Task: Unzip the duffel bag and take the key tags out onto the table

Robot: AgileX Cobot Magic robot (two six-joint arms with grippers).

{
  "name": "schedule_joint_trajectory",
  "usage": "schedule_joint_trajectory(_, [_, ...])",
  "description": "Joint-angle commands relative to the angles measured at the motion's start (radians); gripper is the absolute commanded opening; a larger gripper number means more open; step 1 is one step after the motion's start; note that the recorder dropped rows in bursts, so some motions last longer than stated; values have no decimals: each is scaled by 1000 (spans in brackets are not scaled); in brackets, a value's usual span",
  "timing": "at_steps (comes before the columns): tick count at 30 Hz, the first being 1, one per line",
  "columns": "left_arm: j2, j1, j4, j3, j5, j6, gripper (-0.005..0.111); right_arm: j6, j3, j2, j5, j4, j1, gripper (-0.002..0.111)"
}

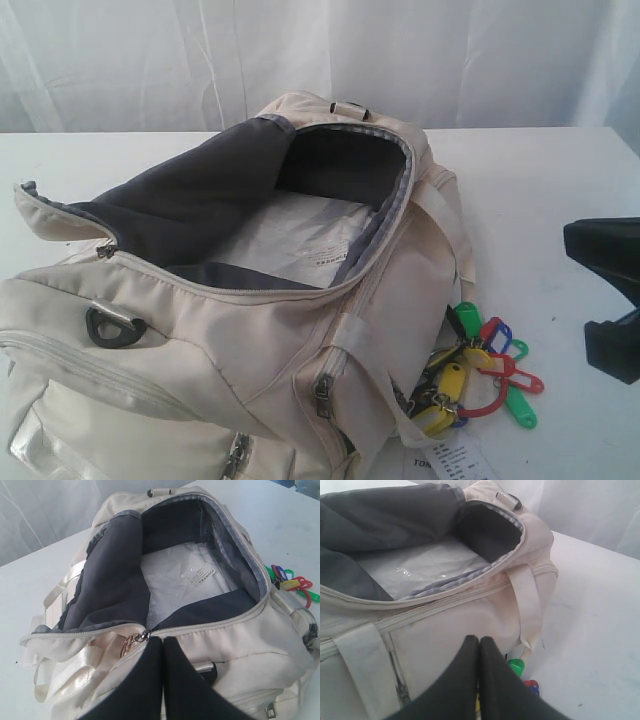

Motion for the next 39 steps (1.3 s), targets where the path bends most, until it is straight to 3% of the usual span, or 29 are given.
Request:
schedule_joint_trajectory(1, [-14, 2, -24, 7, -1, -2, 0, -9, 7, -8, -14, 2, -5, 0])
schedule_joint_trajectory(6, [-19, 20, -21, 7, 9, -2, 0, -9, 7, -8, -14, 2, -5, 0])
schedule_joint_trajectory(16, [-186, 232, -14, 7, 13, -2, 0, -9, 7, -8, -14, 2, -5, 0])
schedule_joint_trajectory(20, [-263, 286, -14, 7, 13, -2, 0, -9, 7, -8, -14, 2, -5, 0])
schedule_joint_trajectory(25, [-365, 321, -14, 7, 13, -2, 0, -9, 7, -8, -14, 2, -5, 0])
schedule_joint_trajectory(39, [-562, 322, -14, 7, 13, -2, 0, -15, 7, -8, -14, 2, -5, 0])
